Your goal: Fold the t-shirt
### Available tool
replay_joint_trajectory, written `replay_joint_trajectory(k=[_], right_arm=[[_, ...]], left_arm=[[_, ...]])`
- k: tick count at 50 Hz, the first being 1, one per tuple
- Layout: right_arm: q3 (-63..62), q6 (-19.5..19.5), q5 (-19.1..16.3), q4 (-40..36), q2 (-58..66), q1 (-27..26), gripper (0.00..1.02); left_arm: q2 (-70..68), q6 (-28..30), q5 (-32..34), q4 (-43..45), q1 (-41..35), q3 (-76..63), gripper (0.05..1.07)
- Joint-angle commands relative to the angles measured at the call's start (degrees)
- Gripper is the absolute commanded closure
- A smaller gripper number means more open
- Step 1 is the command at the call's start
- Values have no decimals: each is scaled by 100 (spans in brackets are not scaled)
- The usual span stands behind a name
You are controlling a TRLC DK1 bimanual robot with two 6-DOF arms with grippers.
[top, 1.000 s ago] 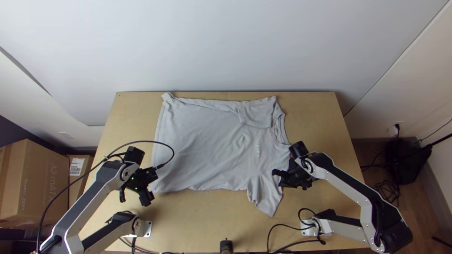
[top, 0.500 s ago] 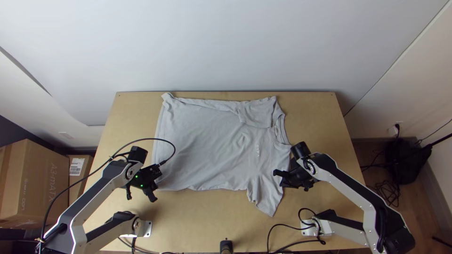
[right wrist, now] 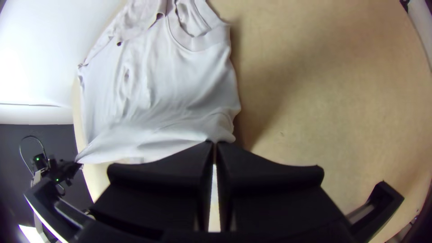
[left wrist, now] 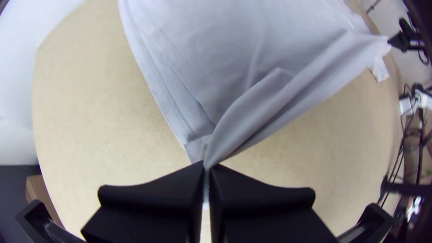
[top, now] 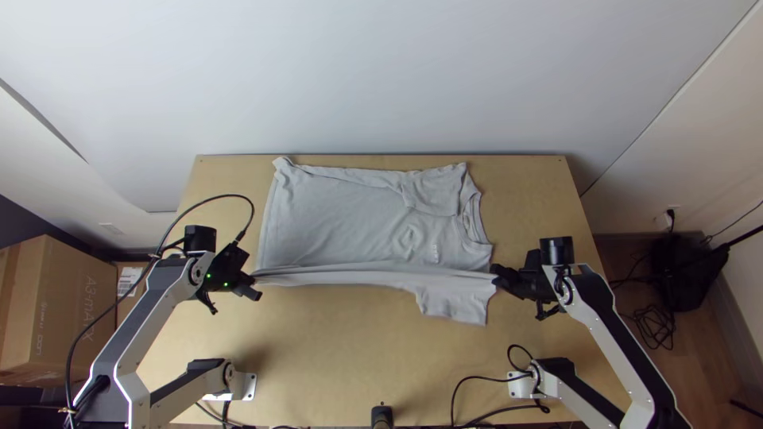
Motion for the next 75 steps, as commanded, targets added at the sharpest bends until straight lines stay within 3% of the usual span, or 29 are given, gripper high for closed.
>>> replay_joint_trajectory(k=[1,17,26,42,50,61,75], right_arm=[[285,-80,40,73,-296,-25,100],[1875,-238,13,653,135,-16,100],[3176,-519,57,636,988,-95,100],[5901,-1275,602,890,2201,90,100],[7158,-1310,787,1005,2552,169,100],[8045,-1266,1235,1049,2086,388,100],[8054,-1301,1463,574,425,705,100]], left_arm=[[-96,-851,26,19,-25,505,105],[-131,-2240,-581,379,-113,1701,105],[194,-2477,-713,195,-148,3195,105],[1469,-2794,-1266,160,-183,6297,105],[1548,-3224,-1302,485,-218,7141,105],[1038,-3382,-1451,590,-209,7712,105],[-421,-3462,-1697,626,-113,7739,105]])
